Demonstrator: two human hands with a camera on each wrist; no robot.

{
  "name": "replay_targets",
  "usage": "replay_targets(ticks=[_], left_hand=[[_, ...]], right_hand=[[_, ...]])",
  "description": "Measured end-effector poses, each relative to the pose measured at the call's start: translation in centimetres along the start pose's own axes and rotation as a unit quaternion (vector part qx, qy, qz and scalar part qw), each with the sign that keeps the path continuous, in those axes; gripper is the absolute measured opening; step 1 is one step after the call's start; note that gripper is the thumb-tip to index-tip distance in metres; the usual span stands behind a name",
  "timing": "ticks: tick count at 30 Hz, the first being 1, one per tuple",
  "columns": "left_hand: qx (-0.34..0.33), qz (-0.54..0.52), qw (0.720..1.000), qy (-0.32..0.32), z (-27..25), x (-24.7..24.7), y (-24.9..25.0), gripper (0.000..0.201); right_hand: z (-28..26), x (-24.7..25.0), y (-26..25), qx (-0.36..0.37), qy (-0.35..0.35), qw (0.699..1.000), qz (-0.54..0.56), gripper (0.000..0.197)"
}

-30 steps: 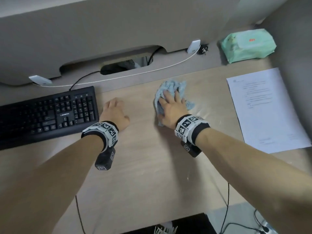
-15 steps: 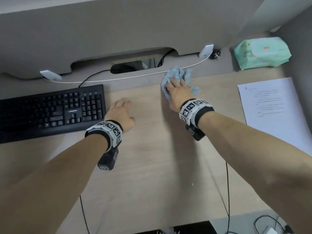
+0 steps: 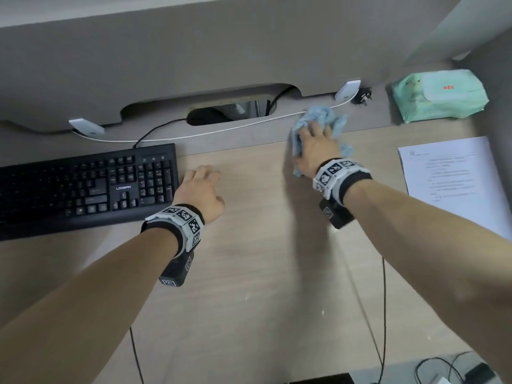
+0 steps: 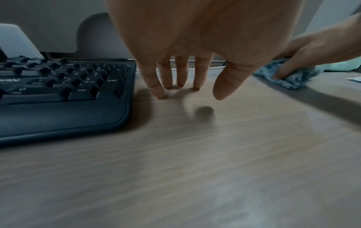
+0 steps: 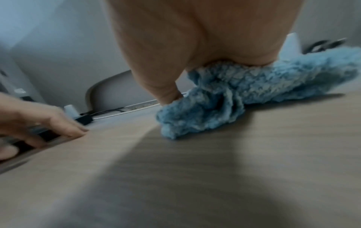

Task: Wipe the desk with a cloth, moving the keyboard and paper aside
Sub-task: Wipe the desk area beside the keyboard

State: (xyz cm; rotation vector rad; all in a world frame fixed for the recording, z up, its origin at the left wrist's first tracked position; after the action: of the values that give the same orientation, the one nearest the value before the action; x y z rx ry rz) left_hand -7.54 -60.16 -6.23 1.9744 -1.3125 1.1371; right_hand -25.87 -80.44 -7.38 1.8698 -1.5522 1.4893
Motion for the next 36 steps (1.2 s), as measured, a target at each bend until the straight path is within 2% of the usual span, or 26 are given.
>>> replay_targets(ticks=[4,7,9,11,14,16,18,20,23,25,27,29,32,34,36], left_hand=[[0.006,-0.006,1.0,-0.006,0.4,0.3,0.0,0.058],[0.02,-0.016,0.999,-0.022,1.1,0.9,0.1,0.05],[0.036,-0.012,0.999,-0.03,1.6,1.5,0.6,0.044],[0.054,-0.006,0.998,-0.038,1.8,1.8,1.2,0.04],[0.066,-0.004,0.996,-0.053,1.7,1.4,2.3,0.046],[0.07,0.002,0.996,-0.049,1.5,0.9,2.5,0.052],[0.067,0.013,0.997,-0.036,1.3,0.7,2.5,0.054],[0.061,0.019,0.998,-0.024,1.3,0.8,2.5,0.053],[0.064,0.02,0.997,-0.022,1.3,1.0,2.3,0.053],[0.059,0.021,0.998,-0.017,1.1,0.9,2.3,0.054],[0.051,0.019,0.998,-0.015,0.8,0.7,2.1,0.056],[0.043,0.014,0.999,-0.014,0.5,0.4,1.8,0.058],[0.027,0.004,1.0,-0.013,0.2,-0.5,1.4,0.066],[0.017,0.013,1.0,-0.007,-0.1,-1.1,1.4,0.07],[0.001,0.028,1.0,0.008,-0.5,-1.3,1.5,0.072]], right_hand=[[-0.8,-3.7,-6.2,0.121,-0.072,0.99,-0.029,0.076],[-1.5,-3.3,-4.1,0.142,-0.064,0.988,-0.017,0.076],[-1.5,-1.9,0.0,0.107,-0.032,0.994,0.002,0.073],[-1.0,-0.4,5.5,0.031,0.0,0.999,0.013,0.072],[-1.2,1.5,11.5,-0.072,0.025,0.997,0.008,0.078],[-1.2,2.1,12.2,-0.101,0.027,0.994,0.007,0.075],[-1.1,2.4,10.2,-0.105,0.016,0.994,0.006,0.073],[-1.2,1.4,6.5,-0.061,-0.015,0.998,-0.006,0.076],[-2.8,-1.7,0.7,0.05,-0.067,0.996,-0.025,0.08],[-4.3,-3.1,-0.5,0.108,-0.086,0.99,-0.023,0.074],[-4.9,-2.7,0.8,0.128,-0.081,0.988,-0.015,0.069],[-4.7,-1.4,3.9,0.096,-0.06,0.994,-0.002,0.069],[-4.6,0.6,8.3,0.008,-0.008,1.0,0.025,0.065],[-5.5,0.4,8.8,-0.047,0.014,0.998,0.039,0.064],[-7.6,-1.4,6.7,-0.061,0.012,0.998,0.034,0.064]])
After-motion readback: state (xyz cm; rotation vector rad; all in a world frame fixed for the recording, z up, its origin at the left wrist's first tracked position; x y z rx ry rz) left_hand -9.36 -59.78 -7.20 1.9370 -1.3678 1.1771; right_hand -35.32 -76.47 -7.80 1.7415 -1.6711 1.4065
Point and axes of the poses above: each hand's wrist, its own z-axis towards the middle knuckle, its own x-axis out of the back of the hand, y = z × x, the point moved 5 cm from there along z, towards the middle knuckle, and after that the axes turned 14 degrees about z, right-handed, at the moved point
